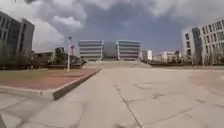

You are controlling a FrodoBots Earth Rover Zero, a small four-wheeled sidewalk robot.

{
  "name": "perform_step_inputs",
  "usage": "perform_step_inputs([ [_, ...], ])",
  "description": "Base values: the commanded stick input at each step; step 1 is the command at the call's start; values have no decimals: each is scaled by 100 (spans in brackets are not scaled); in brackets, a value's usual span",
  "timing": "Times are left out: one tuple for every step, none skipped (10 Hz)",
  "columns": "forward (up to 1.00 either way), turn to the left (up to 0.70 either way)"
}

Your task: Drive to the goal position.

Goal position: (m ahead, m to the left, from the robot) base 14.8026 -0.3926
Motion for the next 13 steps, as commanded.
perform_step_inputs([
  [100,2],
  [100,2],
  [100,2],
  [100,2],
  [100,2],
  [100,2],
  [100,2],
  [100,2],
  [100,2],
  [100,2],
  [100,2],
  [100,2],
  [100,3],
])
